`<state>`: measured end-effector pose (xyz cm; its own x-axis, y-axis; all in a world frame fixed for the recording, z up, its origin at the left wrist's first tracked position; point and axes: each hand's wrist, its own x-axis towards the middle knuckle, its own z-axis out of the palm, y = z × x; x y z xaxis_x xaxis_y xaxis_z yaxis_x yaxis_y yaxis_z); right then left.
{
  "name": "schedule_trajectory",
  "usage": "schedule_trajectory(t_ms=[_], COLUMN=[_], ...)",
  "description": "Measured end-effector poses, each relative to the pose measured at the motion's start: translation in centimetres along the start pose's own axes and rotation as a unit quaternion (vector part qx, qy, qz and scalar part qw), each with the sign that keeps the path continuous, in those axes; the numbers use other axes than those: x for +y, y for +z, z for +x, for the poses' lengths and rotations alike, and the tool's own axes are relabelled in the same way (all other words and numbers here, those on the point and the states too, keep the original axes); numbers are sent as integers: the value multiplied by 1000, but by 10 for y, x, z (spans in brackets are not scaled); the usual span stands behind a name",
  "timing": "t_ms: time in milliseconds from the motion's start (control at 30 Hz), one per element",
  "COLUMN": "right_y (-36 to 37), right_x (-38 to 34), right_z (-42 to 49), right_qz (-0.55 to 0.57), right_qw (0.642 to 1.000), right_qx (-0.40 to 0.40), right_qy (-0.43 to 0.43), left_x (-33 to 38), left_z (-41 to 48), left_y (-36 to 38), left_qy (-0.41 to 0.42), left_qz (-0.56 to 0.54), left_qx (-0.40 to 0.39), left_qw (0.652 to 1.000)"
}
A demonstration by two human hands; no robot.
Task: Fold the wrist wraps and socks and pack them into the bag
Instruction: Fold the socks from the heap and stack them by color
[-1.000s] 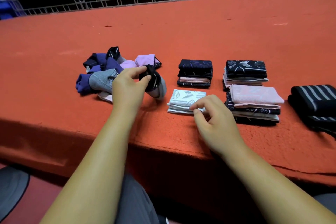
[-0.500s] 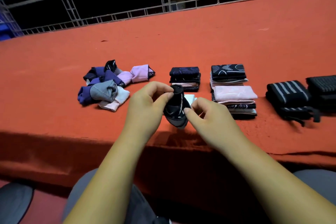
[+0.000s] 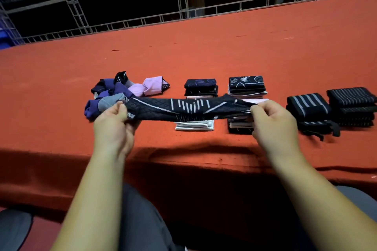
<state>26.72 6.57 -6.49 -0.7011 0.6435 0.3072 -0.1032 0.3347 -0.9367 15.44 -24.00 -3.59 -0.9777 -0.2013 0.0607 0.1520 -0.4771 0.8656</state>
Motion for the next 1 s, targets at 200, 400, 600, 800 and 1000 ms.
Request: schedule_trajectory(t_ms=[200, 400, 600, 800, 1000], right_y=[11, 9, 12, 14, 11], right_x=[-8, -7, -5, -1, 3], right_z=[-8, -8, -21, -25, -23], right_qz=[172, 186, 73, 128, 168], right_qw=[973, 960, 941, 916, 899], right_qx=[-129, -207, -326, -379, -404], right_qy=[82, 36, -52, -30, -18], left_x=[-24, -15, -32, -51, -49], left_z=[-20, -35, -52, -62, -53], left_y=[-14, -21, 17, 28, 20], left_qy=[-5, -66, 60, 58, -1], left_qz=[78, 191, 364, 390, 315], left_qx=[-215, -336, -356, -379, -408], left_qw=[974, 920, 859, 837, 857])
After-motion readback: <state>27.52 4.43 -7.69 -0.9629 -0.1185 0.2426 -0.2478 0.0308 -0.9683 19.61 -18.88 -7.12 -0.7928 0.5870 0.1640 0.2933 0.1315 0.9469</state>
